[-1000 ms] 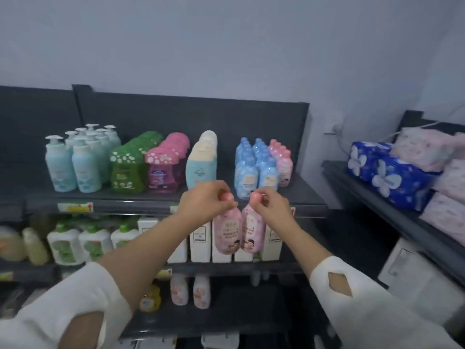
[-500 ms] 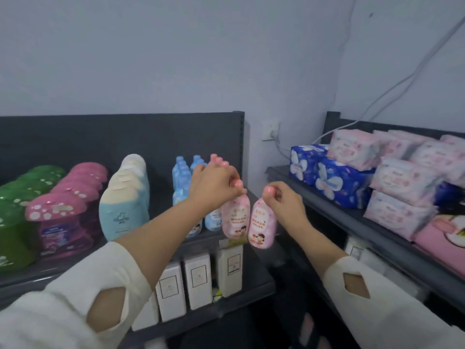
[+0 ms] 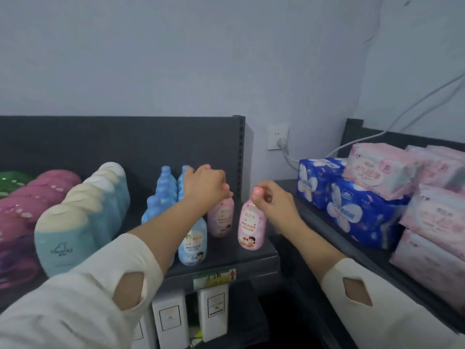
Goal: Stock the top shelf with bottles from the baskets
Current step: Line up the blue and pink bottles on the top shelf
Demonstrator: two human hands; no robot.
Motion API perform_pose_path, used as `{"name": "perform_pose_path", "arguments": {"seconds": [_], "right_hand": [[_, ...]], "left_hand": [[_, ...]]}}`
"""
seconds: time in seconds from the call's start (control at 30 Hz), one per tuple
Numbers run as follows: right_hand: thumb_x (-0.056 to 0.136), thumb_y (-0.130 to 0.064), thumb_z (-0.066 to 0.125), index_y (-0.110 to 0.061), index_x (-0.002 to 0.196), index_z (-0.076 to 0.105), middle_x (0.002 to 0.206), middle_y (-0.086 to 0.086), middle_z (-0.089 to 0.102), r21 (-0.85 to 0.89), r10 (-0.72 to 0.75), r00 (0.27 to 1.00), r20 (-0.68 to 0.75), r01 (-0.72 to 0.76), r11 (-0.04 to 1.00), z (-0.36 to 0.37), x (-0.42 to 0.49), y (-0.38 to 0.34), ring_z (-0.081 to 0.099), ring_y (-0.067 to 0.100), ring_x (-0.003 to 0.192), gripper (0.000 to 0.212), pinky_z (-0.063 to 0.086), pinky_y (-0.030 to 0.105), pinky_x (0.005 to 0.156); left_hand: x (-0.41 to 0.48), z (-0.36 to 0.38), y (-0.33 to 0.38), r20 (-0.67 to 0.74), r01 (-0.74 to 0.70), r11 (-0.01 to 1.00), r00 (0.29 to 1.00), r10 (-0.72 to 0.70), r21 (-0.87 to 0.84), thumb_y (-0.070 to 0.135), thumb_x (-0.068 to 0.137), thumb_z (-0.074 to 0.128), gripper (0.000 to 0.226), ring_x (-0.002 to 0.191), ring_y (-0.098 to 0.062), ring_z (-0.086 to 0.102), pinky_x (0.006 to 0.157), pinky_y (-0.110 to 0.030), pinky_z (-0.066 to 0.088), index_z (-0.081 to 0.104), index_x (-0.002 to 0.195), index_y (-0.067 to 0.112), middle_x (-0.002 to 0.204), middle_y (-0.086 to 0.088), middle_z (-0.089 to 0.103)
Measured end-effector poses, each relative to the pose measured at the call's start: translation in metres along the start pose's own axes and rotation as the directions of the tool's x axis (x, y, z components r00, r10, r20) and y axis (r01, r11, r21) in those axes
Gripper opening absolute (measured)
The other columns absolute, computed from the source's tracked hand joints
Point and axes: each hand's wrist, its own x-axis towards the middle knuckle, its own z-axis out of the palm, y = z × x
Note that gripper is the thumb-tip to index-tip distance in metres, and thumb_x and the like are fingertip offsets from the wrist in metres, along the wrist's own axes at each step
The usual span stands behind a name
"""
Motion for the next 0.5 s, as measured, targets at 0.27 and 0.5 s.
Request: {"name": "perform_pose_path", "arguments": {"seconds": [0.27, 0.5], "right_hand": [[0.088, -0.017, 0.064, -0.022, 0.104, 0.058, 0.099, -0.007, 0.062, 0.035, -0.133, 0.969, 0.207, 0.128, 0.991, 0.017, 0.023, 0.024, 0.06, 0.012, 0.097, 0.018, 0.049, 0.025, 0.082], [0.088, -0.021, 0.065, -0.023, 0.12, 0.062, 0.112, -0.003, 0.06, -0.061, -0.197, 0.932, 0.305, 0.225, 0.972, 0.013, 0.033, 0.019, 0.056, 0.012, 0.101, 0.033, 0.047, 0.026, 0.087]], "left_hand": [[0.013, 0.003, -0.003, 0.284, 0.029, 0.995, 0.957, -0.056, 0.096, 0.041, 0.086, 0.052, 0.024, 0.098, -0.02, 0.053, 0.084, -0.037, 0.029, 0.06, 0.099, 0.022, 0.093, 0.002, 0.058], [0.017, -0.001, -0.013, 0.353, 0.04, 0.999, 0.934, -0.05, 0.035, 0.038, 0.083, 0.058, 0.012, 0.092, -0.018, 0.049, 0.08, -0.036, 0.029, 0.061, 0.089, 0.028, 0.09, 0.005, 0.057]]}}
